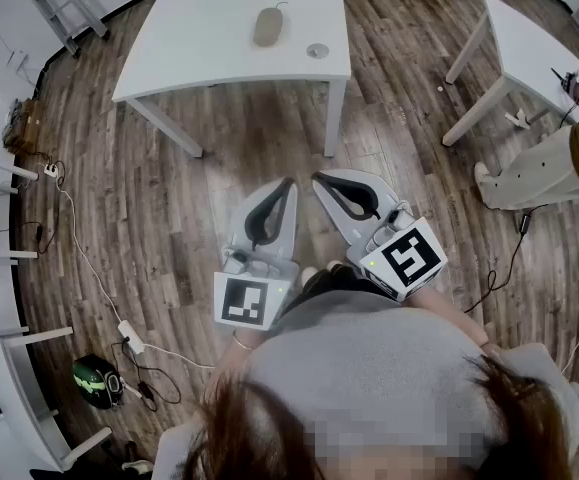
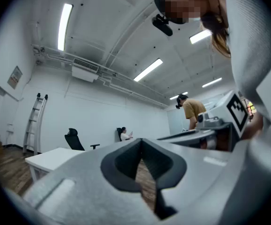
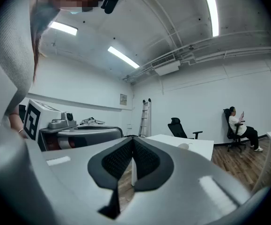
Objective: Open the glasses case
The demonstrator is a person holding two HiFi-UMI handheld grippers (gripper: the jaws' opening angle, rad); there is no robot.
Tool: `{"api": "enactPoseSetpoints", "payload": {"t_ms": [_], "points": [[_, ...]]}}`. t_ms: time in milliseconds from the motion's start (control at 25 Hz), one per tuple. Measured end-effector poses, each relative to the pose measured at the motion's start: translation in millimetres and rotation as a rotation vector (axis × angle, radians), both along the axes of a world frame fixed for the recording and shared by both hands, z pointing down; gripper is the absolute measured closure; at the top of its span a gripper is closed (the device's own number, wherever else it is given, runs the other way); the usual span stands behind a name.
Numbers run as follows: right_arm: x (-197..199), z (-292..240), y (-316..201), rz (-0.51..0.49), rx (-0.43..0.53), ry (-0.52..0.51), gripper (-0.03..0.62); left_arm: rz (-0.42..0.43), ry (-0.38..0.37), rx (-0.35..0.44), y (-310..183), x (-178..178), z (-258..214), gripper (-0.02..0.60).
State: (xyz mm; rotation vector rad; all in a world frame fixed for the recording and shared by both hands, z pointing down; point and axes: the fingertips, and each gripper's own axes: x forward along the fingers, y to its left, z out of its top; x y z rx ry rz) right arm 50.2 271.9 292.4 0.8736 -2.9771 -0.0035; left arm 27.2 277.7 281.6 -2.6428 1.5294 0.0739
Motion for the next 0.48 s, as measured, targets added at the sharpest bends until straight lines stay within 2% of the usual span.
{"api": "enactPoseSetpoints", "payload": {"t_ms": [480], "points": [[1.0, -0.7, -2.2, 0.009, 0.005, 0.002, 0.589, 0.003, -0.003, 0.004, -3.1, 0.4, -1.1, 0.578]]}}
